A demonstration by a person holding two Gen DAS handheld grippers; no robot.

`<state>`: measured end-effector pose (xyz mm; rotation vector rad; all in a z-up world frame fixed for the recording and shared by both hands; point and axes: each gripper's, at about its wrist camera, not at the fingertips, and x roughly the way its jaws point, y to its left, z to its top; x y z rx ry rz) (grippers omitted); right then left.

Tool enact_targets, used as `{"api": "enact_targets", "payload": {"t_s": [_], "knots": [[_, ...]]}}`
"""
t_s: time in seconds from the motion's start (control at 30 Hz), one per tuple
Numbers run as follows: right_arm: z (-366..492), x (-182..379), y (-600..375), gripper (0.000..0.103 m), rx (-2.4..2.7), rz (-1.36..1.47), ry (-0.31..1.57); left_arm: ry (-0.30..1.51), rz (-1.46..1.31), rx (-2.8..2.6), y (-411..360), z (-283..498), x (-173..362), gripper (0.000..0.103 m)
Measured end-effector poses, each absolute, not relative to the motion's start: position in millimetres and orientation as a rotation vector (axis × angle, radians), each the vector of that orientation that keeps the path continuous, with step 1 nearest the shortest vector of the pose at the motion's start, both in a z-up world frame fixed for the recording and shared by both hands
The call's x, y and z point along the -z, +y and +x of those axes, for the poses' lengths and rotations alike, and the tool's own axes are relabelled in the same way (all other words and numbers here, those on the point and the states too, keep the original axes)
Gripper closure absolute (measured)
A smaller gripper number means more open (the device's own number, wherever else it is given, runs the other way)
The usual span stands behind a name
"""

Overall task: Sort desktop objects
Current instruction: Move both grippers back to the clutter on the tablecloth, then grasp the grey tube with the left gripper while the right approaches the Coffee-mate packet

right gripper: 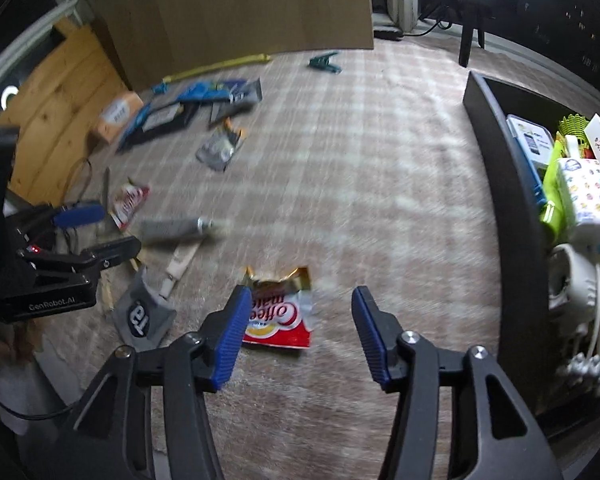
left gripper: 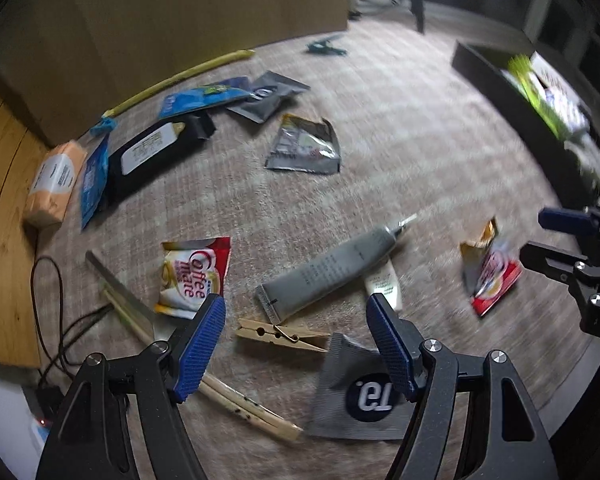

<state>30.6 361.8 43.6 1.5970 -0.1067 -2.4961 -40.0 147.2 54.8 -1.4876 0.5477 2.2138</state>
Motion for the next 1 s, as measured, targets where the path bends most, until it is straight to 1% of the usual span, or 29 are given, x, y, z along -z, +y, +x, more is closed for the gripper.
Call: {"api": "enact_targets", "payload": {"t_s": [0.17,0.5,0.6,0.73,0.77,0.8,0.9,0.97,1.0], "knots": [[30,-31,353,0.049,2.5,1.645,-0.103,0.622,-1.469,-2.158,156,-44,-45,0.032],[19,-17,342,0.044,2.505,1.709,-0.072,0.651,-1.459,-2.089,170,-61,-31,0.032],[15,-14,336,0.041,2.496,1.711,-0.056,0.651,-1.443,-2.072,174,-65,-30,0.03],[8,-12,330,0.039,2.525,1.7,0.006,0.613,-1.463,-2.084,174,-76,-29,0.03],[7,-12,330,0.039,2.529,1.697,0.013,0.598,-1.474,-2.097,172,-80,-29,0.033],[4,-11,329,0.039,2.538,1.692,0.028,0.586,-1.492,-2.109,171,-85,-27,0.032],[-1,-10,329,0.04,2.557,1.692,0.078,0.511,-1.523,-2.125,164,-94,-26,0.033],[-3,-10,330,0.04,2.564,1.671,0.095,0.481,-1.525,-2.146,160,-97,-26,0.038],[-4,-11,331,0.042,2.568,1.661,0.098,0.467,-1.523,-2.153,159,-98,-27,0.04]]}}
